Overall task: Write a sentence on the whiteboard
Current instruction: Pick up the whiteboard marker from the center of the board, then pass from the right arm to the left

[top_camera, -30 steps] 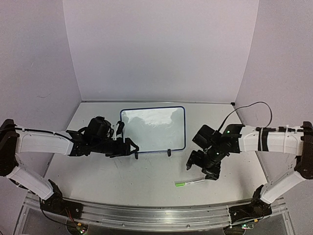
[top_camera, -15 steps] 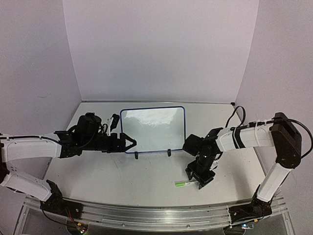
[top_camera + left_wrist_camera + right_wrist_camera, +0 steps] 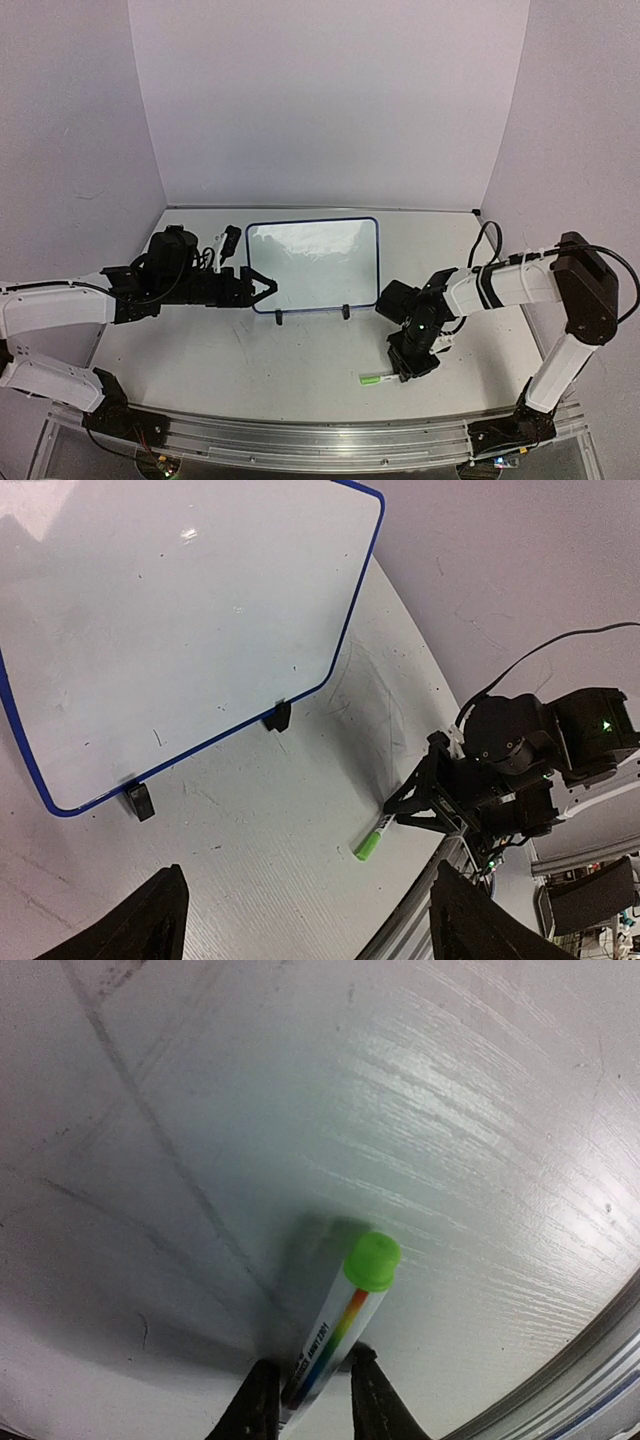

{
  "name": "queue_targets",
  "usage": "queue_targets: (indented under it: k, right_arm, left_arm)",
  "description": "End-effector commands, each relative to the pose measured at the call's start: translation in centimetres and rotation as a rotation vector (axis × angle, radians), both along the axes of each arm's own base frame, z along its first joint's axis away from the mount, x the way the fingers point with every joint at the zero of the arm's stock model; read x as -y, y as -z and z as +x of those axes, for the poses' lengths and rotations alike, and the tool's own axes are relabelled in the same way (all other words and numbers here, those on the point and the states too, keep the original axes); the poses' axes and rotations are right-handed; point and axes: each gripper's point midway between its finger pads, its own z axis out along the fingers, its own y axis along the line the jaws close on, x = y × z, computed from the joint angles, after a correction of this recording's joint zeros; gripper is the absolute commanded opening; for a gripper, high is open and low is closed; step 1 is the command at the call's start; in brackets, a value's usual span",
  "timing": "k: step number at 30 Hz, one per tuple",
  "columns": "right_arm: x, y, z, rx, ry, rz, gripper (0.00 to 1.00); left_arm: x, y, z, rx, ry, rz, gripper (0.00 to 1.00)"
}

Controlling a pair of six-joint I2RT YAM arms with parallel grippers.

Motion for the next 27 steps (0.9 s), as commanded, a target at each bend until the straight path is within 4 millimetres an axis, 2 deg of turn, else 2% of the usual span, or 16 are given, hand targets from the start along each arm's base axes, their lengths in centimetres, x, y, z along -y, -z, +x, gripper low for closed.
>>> queue_targets:
  k: [1,6,12,15,17,19,22,24,27]
  right_arm:
    - [0.8,0.9,0.7,0.050,0.043,-0.038,0.22]
    - [0.5,-0.2,1.6,0.104,0.023,-0.024,0.16]
    - [0.5,-3.6,3.8,0.261,-0.053,0.007,0.01]
    - [0.7,-5.2,4.7,0.344,-0.098,0.013,0.00]
    - [0.2,-6.4,5.8,0.426,-0.189,0.023,0.00]
    - [-1.1,-8.5,7.6,0.552,-0.340,0.045,0.00]
    - [-5.1,-13.8,10.8,0.852,-0.647,0.113,0.00]
    - [-7.5,-17.2,11.8,1.032,-0.825,0.148,0.00]
    - [-9.6,-21.3,12.4,1.243,-0.945,0.181,0.00]
  left_arm:
    - [0.0,-1.0,-0.4,0.030,0.019,-0.016,0.85]
    - [0.2,-0.9,-0.3,0.027,0.024,-0.012,0.85]
    - [0.3,-0.7,0.2,0.027,0.007,-0.001,0.86]
    - [0.5,-0.5,0.7,0.019,-0.007,0.006,0.86]
    - [0.9,-0.3,0.9,0.005,-0.004,-0.001,0.86]
    - [1.6,-0.5,0.9,-0.003,0.014,-0.033,0.86]
    - [2.8,-0.7,0.8,-0.029,0.047,-0.086,0.86]
    - [4.2,-0.6,0.5,-0.038,0.085,-0.090,0.86]
    - [7.5,-2.0,-1.0,-0.016,0.200,-0.155,0.86]
